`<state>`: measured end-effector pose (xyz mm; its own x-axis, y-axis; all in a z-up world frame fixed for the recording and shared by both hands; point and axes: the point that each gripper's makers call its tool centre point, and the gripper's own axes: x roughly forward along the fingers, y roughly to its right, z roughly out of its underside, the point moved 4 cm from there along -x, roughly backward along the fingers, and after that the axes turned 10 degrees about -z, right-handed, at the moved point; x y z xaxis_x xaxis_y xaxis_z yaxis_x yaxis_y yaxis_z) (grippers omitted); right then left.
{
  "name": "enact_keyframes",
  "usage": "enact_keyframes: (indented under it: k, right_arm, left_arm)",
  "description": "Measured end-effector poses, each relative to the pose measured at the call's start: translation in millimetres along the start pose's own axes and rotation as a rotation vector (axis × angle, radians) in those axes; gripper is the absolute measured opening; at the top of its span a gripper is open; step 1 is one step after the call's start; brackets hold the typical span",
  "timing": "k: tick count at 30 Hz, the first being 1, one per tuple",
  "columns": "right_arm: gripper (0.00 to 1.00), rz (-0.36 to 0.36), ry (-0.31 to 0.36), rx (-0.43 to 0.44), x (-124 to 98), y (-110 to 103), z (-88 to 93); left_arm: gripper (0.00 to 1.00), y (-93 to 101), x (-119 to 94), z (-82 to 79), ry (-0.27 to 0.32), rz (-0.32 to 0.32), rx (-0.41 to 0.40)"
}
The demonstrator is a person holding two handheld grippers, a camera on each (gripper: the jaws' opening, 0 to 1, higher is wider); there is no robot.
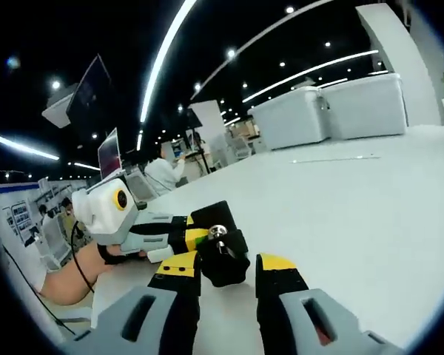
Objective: Clamp the fixed fixture on the desktop, loosen the retaining clip, secure it to the edge of the desk, and tighten the retaining clip.
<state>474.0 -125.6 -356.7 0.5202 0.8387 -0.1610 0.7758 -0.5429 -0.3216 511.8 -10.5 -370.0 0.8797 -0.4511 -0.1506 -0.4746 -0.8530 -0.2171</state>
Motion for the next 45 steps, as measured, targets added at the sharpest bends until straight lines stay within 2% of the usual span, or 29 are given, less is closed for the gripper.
enact_keyframes:
  k: [5, 6, 9, 18, 24, 26, 30, 32, 33, 35, 36, 37, 40, 42, 45]
  right_arm:
    - [0.25, 0.003, 0.012, -0.008, 0.6, 0.0, 0.3]
    - [0.25, 0.001, 0.021, -0.042, 0.4, -0.7, 0.1]
    - [0.25, 0.016, 0.023, -0.234, -0.1, -6.0, 0.2]
    - [0.25, 0.098, -0.010, -0.604, 2.9, -15.9, 1.0]
    - [0.25, 0.135, -0.050, -0.767, 6.0, -19.4, 2.0]
    - [0.25, 0.130, -0.034, -0.721, 6.5, -17.6, 1.9]
    - [0.25, 0.133, -0.031, -0.713, 6.6, -17.2, 1.8]
    - [0.26, 0.141, -0.005, -0.547, 5.4, -14.9, 1.6]
    - [0.27, 0.127, 0.029, -0.484, 5.1, -15.0, -3.0]
    - [0.34, 0.109, 0.097, -0.366, -0.2, -13.4, -13.0]
    - [0.37, 0.105, 0.109, -0.314, -2.0, -10.5, -14.8]
    - [0.38, 0.103, 0.107, -0.277, -2.9, -8.0, -15.0]
    - [0.38, 0.072, 0.073, -0.076, -4.1, -3.1, -10.3]
    - [0.38, 0.020, 0.049, -0.024, -1.5, -7.7, -6.4]
    - [0.37, 0.019, 0.027, -0.036, 3.8, -9.2, -2.8]
  left_arm:
    - [0.06, -0.6, 0.5, 0.2, 0.000, -0.003, 0.002]
    - [0.06, -0.7, 0.7, 0.2, 0.000, -0.003, 0.002]
    - [0.06, -0.5, 0.7, 0.1, 0.001, -0.001, 0.001]
    - [0.06, -0.4, 0.8, -0.1, 0.006, 0.005, 0.009]
    - [0.06, -0.6, 0.7, -0.1, 0.006, 0.004, 0.009]
    - [0.06, -0.6, -0.2, 0.0, 0.006, 0.003, 0.010]
    - [0.06, -0.6, -0.8, 0.2, 0.004, 0.002, 0.009]
    - [0.06, -0.6, -1.1, 0.4, 0.004, 0.002, 0.009]
    - [0.06, -0.4, -1.4, 0.3, 0.004, 0.002, 0.009]
    - [0.06, -0.2, -2.2, 0.3, 0.004, 0.001, 0.009]
    - [0.06, -0.2, -2.3, 0.4, 0.005, 0.001, 0.008]
    - [0.06, -0.1, -2.4, 0.4, 0.005, 0.002, 0.009]
    - [0.06, -0.2, -2.4, 0.4, 0.006, 0.002, 0.009]
    - [0.06, -0.1, -2.6, 0.3, 0.006, 0.002, 0.009]
    - [0.06, -0.2, -2.5, 0.2, 0.006, 0.002, 0.009]
